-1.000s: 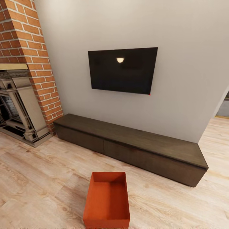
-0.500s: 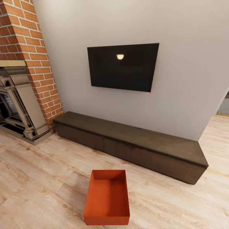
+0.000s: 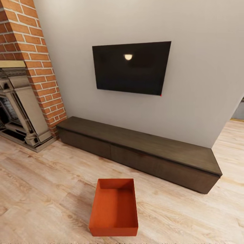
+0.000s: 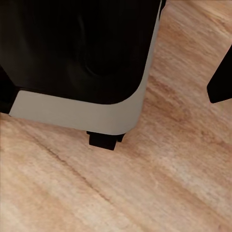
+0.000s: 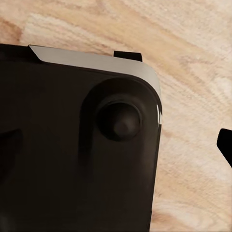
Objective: Move the two storage containers from the living room to the garage. In the garage, place one container on the floor and stack the other container on top of it (either order is fine).
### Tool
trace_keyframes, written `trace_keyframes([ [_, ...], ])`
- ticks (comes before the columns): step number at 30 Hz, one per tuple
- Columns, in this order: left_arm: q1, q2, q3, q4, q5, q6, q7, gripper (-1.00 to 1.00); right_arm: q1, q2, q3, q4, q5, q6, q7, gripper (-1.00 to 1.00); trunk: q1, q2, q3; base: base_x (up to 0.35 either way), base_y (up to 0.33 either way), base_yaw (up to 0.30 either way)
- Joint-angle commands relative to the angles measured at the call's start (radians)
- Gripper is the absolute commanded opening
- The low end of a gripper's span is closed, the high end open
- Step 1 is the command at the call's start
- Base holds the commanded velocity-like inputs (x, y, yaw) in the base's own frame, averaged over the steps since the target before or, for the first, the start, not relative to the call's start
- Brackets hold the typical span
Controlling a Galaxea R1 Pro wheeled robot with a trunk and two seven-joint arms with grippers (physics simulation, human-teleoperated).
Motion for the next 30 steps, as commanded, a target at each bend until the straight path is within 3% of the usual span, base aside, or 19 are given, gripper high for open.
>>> trace_keyframes([
  [1,-0.001,0.000,0.000,0.001,0.005,-0.003,0.001,1.00,-0.001,0.000,0.008,0.003,-0.005,-0.005,-0.002,1.00,0.000,0.000,-0.002,0.000,0.000,0.000],
  [12,-0.001,0.002,-0.005,-0.002,-0.001,-0.004,0.000,1.00,-0.001,0.000,0.010,0.003,0.000,-0.005,0.001,1.00,0.000,0.000,-0.020,0.000,0.000,0.000],
  [18,-0.001,0.004,-0.007,-0.002,-0.004,-0.005,-0.001,1.00,-0.001,0.000,0.010,0.003,0.031,-0.004,0.009,1.00,0.000,0.000,-0.030,0.000,0.000,0.000],
  [30,-0.001,0.004,-0.008,-0.002,-0.005,-0.005,-0.001,1.00,-0.001,0.000,0.010,0.003,0.032,-0.004,0.030,1.00,0.000,0.000,-0.049,0.000,0.000,0.000],
])
